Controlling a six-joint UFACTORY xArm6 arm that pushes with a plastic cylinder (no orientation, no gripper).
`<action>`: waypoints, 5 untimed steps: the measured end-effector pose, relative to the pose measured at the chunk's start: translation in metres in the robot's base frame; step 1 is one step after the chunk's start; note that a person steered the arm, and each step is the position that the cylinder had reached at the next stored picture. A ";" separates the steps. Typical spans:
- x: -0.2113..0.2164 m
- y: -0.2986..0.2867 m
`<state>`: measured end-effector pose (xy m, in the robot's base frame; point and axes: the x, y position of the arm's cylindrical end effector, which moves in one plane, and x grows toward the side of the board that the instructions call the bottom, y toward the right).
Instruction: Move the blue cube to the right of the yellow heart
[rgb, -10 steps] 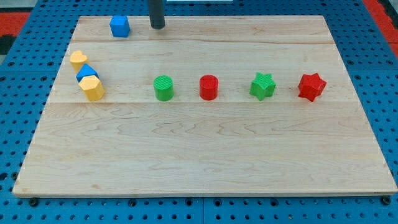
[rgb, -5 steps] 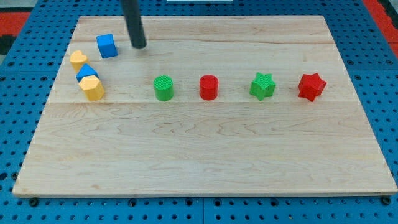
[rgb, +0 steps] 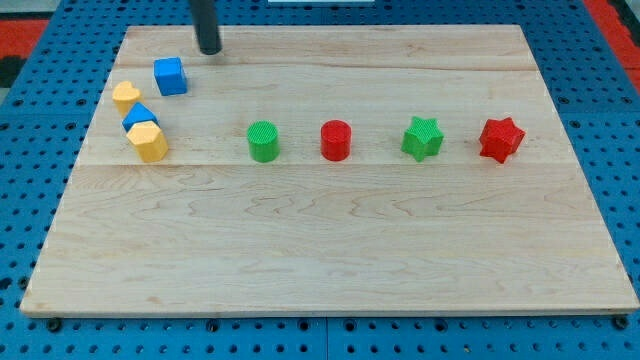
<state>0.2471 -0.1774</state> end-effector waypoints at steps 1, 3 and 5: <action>0.063 -0.012; 0.057 -0.009; 0.055 -0.009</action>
<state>0.3020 -0.1867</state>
